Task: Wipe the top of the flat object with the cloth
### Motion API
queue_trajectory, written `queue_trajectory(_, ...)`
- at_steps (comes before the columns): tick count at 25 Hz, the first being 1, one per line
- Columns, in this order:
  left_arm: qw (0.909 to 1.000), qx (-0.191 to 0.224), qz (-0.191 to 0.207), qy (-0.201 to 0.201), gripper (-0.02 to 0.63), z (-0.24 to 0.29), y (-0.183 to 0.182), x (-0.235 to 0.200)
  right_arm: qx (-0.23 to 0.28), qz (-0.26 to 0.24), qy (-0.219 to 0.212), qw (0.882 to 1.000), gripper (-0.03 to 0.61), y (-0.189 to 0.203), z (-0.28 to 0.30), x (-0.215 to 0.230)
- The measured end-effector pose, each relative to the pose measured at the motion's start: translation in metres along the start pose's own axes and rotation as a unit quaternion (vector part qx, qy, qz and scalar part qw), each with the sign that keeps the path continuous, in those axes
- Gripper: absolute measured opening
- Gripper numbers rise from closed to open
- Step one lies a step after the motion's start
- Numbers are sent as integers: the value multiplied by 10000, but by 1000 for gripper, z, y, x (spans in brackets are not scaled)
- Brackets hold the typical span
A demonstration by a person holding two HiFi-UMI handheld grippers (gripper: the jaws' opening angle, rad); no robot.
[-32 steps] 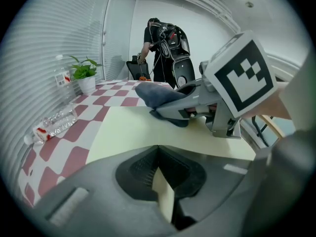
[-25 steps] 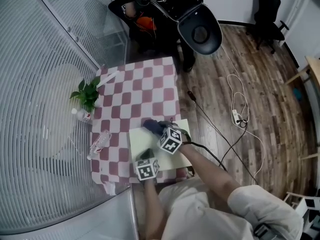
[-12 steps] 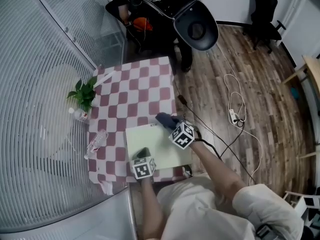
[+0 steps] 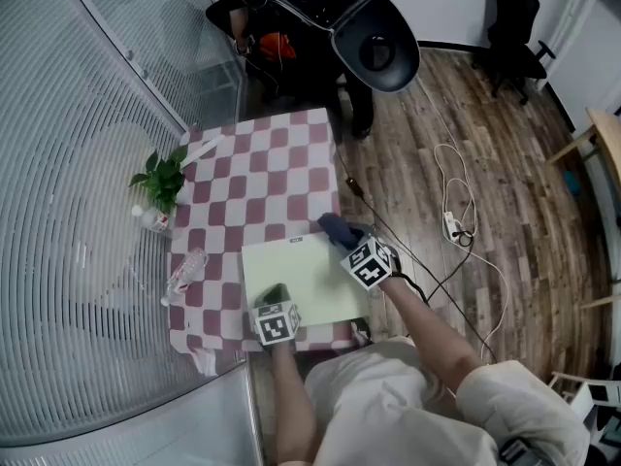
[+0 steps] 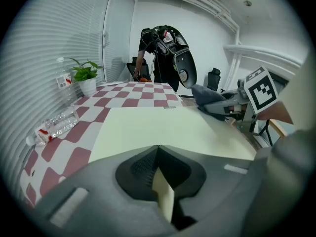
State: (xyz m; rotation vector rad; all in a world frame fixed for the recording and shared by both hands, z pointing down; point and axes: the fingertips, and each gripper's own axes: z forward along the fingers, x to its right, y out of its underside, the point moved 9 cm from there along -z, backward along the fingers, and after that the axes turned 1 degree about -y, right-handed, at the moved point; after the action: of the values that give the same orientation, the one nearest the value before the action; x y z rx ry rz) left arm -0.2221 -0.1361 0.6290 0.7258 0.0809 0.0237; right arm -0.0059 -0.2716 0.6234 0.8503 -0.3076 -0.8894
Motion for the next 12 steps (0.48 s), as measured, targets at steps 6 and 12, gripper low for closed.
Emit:
queue_trajectory(6,10000,-3,40,-66,8,-1,0,2,-91,-442,-27,9990,117,11,-17,-15)
queue_trajectory(12,9999,-44,-97,79,8,-1,-4,-1,-198,-994,1,9948,109,18,-25,-32)
